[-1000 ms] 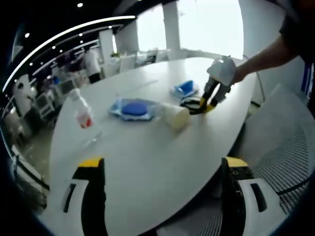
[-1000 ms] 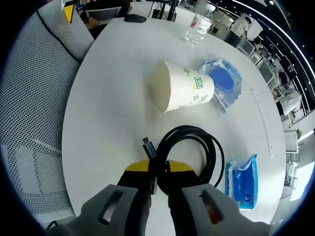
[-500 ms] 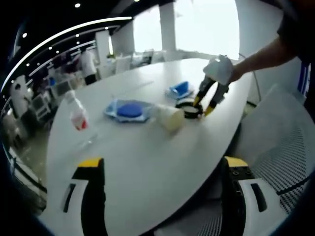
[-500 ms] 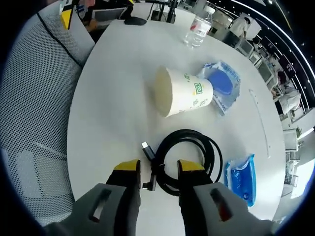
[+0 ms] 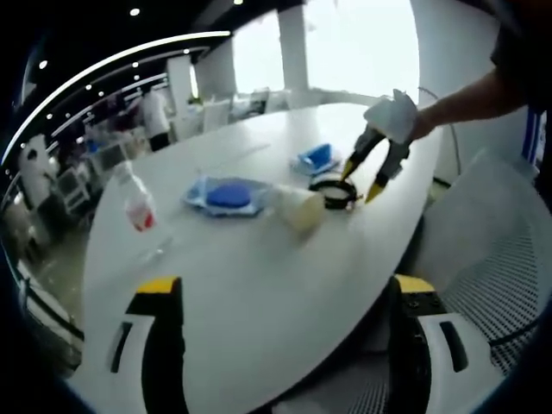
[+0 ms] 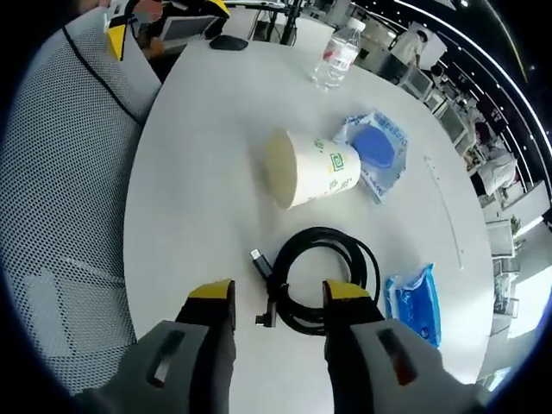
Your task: Arrange the tabletop items into an orderly group along one side of the table until the central work area is clear of visible clutter.
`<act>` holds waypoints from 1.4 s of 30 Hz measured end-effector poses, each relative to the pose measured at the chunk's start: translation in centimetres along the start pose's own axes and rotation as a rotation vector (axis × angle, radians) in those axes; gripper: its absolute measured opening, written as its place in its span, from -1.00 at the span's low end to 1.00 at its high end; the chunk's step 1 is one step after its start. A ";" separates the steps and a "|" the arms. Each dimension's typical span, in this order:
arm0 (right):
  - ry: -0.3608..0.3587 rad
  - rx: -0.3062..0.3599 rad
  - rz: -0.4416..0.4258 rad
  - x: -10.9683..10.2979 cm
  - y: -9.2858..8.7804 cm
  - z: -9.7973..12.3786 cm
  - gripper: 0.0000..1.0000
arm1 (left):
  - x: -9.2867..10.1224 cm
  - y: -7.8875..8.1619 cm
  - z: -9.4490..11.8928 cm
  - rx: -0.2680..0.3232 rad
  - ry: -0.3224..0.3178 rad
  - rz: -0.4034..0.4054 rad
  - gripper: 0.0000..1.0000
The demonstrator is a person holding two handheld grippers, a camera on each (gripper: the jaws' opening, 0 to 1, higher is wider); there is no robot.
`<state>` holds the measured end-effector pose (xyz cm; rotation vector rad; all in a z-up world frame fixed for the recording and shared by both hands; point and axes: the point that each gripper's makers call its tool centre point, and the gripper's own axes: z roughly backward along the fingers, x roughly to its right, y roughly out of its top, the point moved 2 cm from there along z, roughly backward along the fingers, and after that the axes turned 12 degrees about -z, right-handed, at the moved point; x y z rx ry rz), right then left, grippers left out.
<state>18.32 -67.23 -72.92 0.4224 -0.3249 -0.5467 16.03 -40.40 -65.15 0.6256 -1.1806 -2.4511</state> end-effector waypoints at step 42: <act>-0.148 0.151 -0.614 -1.4 -0.4 4.7 0.50 | -2.5 3.0 -2.0 -0.016 -0.054 -0.033 0.81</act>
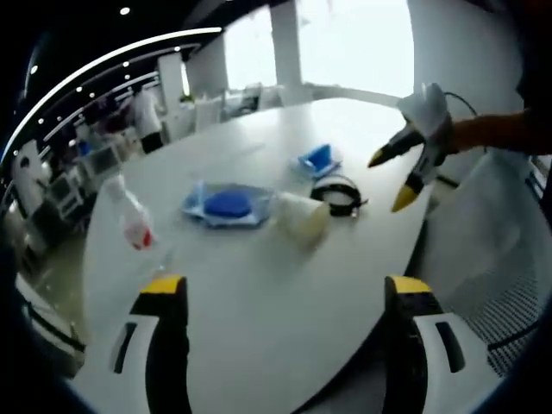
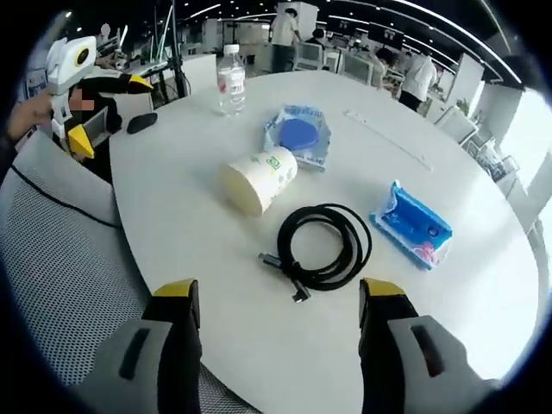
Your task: Arrange the tabletop items into an orderly group along one side of the table until the central work area is clear of visible clutter.
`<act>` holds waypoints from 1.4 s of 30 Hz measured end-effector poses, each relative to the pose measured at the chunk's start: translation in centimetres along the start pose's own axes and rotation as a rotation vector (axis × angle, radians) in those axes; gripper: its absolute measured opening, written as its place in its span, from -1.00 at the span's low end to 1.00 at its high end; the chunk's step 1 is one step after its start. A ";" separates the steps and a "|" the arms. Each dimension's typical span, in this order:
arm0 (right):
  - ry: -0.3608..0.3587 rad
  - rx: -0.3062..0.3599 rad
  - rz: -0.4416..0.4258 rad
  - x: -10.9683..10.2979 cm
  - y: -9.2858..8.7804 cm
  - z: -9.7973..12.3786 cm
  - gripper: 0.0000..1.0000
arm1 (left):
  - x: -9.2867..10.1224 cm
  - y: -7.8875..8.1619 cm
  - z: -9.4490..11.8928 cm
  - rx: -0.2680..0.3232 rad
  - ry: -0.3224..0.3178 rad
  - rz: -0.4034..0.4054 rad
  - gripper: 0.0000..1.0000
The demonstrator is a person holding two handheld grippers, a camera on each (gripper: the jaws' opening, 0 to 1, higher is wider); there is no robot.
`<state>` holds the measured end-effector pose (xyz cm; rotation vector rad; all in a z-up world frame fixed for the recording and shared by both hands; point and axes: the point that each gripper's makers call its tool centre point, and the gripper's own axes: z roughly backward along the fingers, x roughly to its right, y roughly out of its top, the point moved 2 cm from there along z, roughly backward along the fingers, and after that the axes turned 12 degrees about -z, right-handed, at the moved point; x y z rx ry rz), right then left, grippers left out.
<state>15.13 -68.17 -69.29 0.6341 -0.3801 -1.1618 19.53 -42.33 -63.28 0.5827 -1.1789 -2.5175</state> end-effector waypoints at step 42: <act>-0.028 0.227 -0.570 1.2 4.4 0.5 0.59 | -10.2 11.0 -10.2 -0.038 -0.045 -0.191 0.71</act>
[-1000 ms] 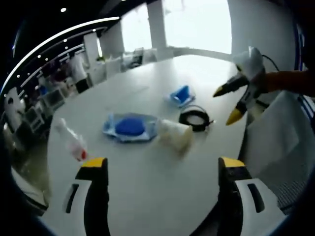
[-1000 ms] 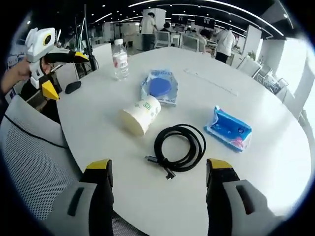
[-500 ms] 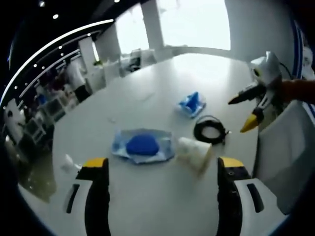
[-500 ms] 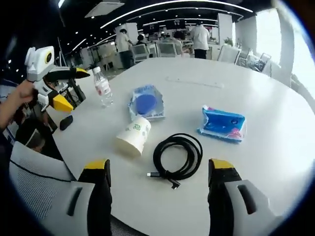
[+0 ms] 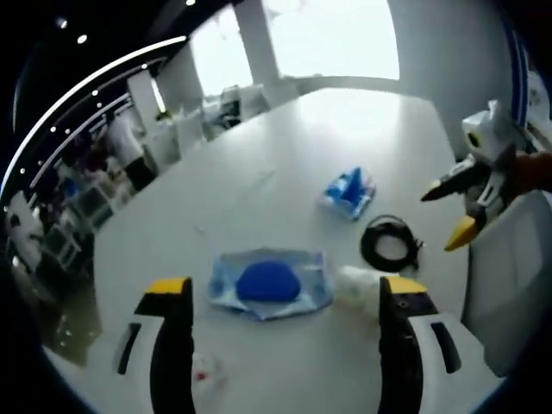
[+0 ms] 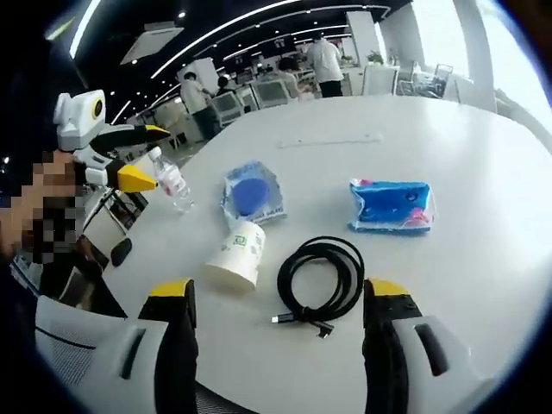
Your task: Arrange the tabletop items into an orderly group along one side of the table until the central work area is clear of visible clutter.
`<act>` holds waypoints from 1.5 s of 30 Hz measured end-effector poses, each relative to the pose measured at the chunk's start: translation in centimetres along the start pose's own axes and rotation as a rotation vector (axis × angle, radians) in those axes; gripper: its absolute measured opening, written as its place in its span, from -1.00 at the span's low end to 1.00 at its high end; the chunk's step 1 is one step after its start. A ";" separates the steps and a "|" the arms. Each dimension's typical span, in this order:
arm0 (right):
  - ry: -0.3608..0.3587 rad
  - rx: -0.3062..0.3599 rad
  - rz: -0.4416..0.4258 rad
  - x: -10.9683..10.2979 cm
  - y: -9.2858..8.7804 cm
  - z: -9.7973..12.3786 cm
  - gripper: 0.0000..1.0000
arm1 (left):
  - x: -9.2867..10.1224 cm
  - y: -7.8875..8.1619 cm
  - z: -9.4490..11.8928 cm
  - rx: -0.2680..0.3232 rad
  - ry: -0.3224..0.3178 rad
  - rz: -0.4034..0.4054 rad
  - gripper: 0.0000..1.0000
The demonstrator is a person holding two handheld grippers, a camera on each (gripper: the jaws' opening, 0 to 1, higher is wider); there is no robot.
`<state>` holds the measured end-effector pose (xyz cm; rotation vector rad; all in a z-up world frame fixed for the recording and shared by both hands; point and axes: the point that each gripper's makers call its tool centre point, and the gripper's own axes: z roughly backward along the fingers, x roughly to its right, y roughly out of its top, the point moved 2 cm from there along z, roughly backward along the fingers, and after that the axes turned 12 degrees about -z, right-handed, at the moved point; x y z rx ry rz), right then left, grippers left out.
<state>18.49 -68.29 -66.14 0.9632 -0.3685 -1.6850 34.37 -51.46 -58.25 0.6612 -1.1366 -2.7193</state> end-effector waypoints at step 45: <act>0.112 0.011 -0.265 -1.6 3.7 -6.9 0.14 | -9.3 -3.5 -9.4 -0.291 -0.100 -0.053 0.21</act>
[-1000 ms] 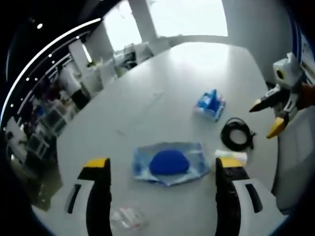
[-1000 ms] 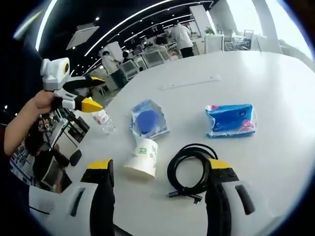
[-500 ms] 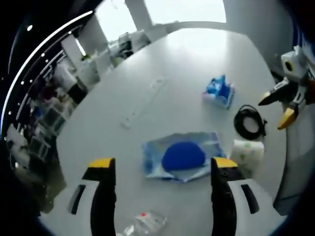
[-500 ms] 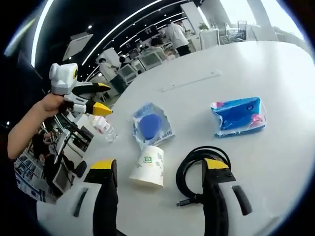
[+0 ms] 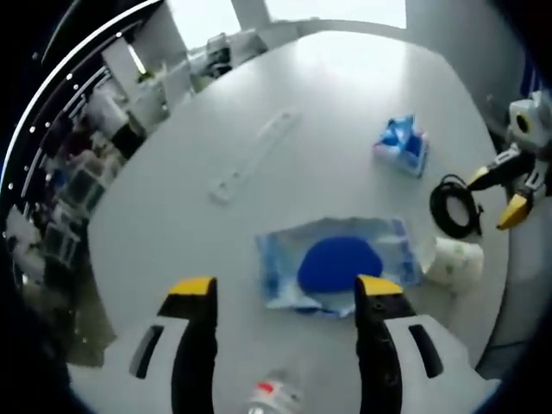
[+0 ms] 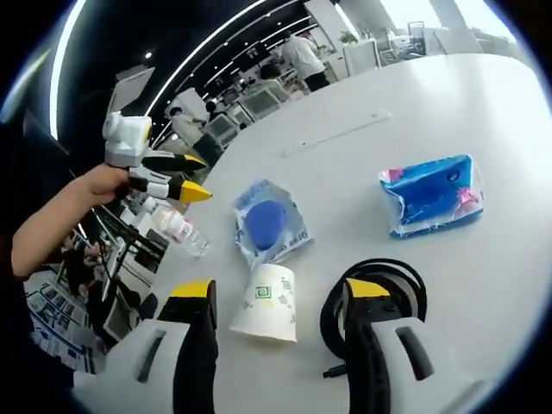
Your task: Arrange the tabletop items into an orderly group along one side of the table until the central work area is clear of visible clutter.
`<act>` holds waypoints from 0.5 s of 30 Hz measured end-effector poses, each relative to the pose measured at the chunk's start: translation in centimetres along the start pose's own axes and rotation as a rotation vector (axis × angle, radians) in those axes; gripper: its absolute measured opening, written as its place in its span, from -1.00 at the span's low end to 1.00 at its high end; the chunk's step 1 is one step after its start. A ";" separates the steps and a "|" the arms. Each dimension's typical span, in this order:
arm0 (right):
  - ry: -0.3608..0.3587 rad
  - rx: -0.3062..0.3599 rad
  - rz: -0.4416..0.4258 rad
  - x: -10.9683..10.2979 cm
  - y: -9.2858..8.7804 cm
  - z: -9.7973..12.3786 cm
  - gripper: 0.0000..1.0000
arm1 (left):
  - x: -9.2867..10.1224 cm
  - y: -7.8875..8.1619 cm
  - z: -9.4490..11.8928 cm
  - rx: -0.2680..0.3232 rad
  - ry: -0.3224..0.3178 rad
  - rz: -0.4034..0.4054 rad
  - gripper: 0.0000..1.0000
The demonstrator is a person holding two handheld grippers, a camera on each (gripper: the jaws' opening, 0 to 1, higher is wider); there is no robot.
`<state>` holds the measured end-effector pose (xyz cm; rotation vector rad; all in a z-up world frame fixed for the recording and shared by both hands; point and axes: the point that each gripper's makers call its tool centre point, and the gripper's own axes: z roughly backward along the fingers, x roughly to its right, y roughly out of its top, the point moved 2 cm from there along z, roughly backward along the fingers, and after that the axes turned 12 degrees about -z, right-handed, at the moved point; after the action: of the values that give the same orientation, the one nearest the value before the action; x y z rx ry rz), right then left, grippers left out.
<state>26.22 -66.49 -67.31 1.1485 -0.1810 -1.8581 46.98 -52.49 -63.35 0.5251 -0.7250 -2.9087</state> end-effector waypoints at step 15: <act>0.006 -0.004 -0.080 0.3 0.4 -2.8 0.00 | -0.7 -1.5 -3.3 -0.086 -0.067 0.026 0.10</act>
<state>28.55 -66.01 -68.84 1.1731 -0.1297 -1.9242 48.78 -52.44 -66.55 0.4088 -0.6067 -2.9296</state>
